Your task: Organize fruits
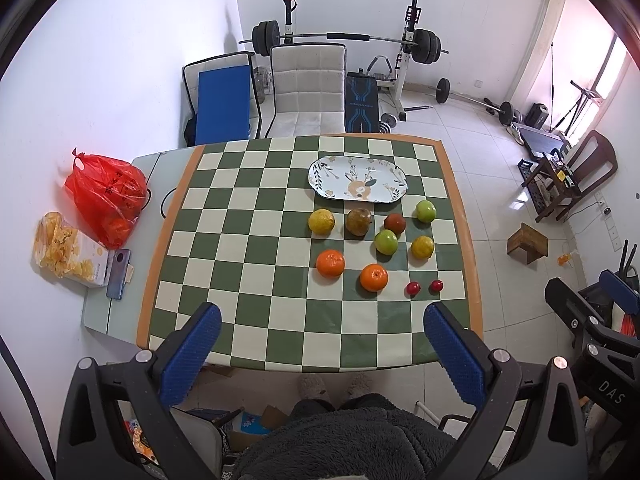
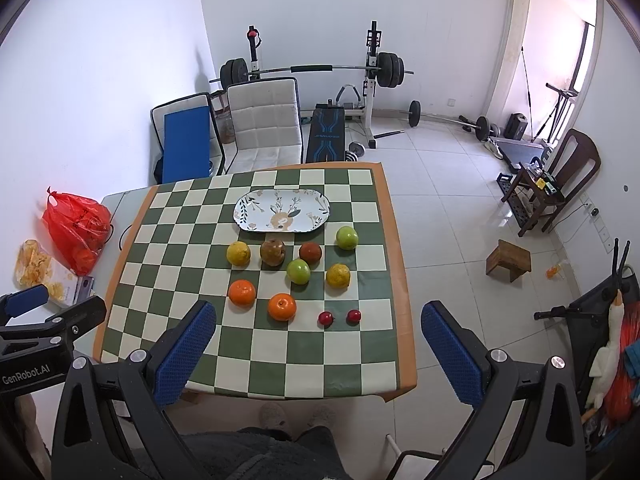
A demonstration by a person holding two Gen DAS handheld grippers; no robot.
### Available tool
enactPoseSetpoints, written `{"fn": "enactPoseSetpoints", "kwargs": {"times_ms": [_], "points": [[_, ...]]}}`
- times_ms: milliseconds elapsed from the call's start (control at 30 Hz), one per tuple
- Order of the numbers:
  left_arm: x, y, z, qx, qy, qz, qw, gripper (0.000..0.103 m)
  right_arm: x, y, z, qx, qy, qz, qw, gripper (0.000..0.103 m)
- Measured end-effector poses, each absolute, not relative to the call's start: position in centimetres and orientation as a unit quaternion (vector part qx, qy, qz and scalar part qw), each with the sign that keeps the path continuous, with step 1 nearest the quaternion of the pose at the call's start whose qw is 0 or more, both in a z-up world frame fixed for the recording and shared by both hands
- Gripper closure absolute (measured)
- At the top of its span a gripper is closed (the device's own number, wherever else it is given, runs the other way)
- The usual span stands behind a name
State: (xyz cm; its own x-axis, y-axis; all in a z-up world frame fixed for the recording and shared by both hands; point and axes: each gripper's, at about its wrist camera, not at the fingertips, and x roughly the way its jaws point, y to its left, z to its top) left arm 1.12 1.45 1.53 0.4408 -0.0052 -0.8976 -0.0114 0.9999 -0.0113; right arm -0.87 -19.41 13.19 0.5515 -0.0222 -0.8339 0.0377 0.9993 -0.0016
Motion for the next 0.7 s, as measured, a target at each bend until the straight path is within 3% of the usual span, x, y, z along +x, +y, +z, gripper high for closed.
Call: {"fn": "enactPoseSetpoints", "kwargs": {"times_ms": [433,700], "points": [[3.2,2.6,1.7,-0.006,0.519,0.038,0.854,0.000,1.2,-19.7,12.1,0.020,0.476,-0.011,0.879,0.000],[12.1,4.6,-4.9,0.041,0.523,0.143,0.840,0.000,7.5,-22.3,2.6,0.064,0.510,0.020,0.858,0.000]]}}
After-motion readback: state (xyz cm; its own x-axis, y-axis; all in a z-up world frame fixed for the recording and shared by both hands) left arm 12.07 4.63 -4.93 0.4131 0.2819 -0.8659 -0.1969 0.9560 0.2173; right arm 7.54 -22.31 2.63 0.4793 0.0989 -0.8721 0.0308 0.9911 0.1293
